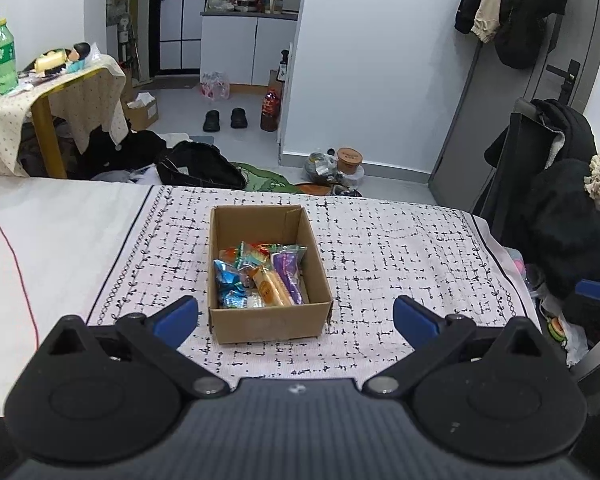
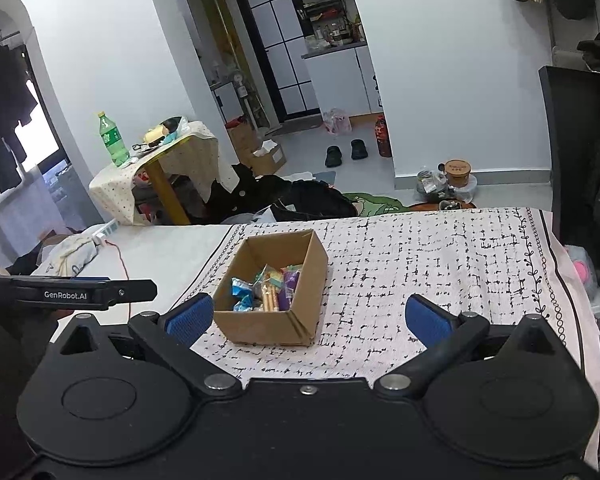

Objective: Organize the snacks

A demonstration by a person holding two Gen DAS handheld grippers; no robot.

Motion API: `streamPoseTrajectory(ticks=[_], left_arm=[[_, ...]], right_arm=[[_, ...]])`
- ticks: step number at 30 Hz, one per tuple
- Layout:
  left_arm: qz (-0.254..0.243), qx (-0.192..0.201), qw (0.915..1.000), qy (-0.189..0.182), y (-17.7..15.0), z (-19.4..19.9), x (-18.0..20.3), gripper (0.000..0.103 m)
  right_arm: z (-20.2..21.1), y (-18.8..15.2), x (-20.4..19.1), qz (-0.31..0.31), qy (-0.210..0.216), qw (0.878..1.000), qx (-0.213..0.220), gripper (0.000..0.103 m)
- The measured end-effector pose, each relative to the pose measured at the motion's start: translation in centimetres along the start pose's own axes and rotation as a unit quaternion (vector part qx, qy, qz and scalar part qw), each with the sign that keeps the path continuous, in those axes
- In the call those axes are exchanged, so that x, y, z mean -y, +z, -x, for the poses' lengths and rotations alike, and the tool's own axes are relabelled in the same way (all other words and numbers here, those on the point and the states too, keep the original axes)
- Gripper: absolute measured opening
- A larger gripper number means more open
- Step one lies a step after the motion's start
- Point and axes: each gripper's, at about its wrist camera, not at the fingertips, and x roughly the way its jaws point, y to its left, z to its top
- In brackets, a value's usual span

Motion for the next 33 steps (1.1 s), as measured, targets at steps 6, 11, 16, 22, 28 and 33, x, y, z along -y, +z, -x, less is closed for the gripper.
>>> streamPoseTrajectory(ticks=[6,11,16,22,28,33], left_arm=[[-0.01,0.006,0.9999,0.0,-0.4,0.9,0.4,0.103],[-0.011,0.006,0.9999,-0.003,-0.6,1.1,0.5,0.103],[-0.014,0.005,0.9999,-0.007,-0.7,1.2,0.9,0.103],[-0.013,0.009,0.9999,-0.007,-0.8,1.4,1.0,0.103],[-0.011,0.007,0.9999,-0.007,-0.9,1.4,0.9,0.103],[-0.01,0.007,0.9999,-0.006,-0.9,1.4,0.8,0.103]], right_arm=[[0.3,-0.7,-0.7,0.007,0.002,1.0,-0.005,0.103],[0.6,-1.0,-0.7,-0.001,-0.004,1.0,-0.006,0.103],[0.8,-1.1,-0.7,-0.005,-0.008,1.0,-0.005,0.103],[0.8,-1.1,-0.8,-0.004,-0.007,1.0,-0.006,0.103],[0.8,-1.1,-1.0,-0.004,-0.007,1.0,-0.006,0.103],[0.8,-1.1,-1.0,-0.003,-0.008,1.0,-0.006,0.103]])
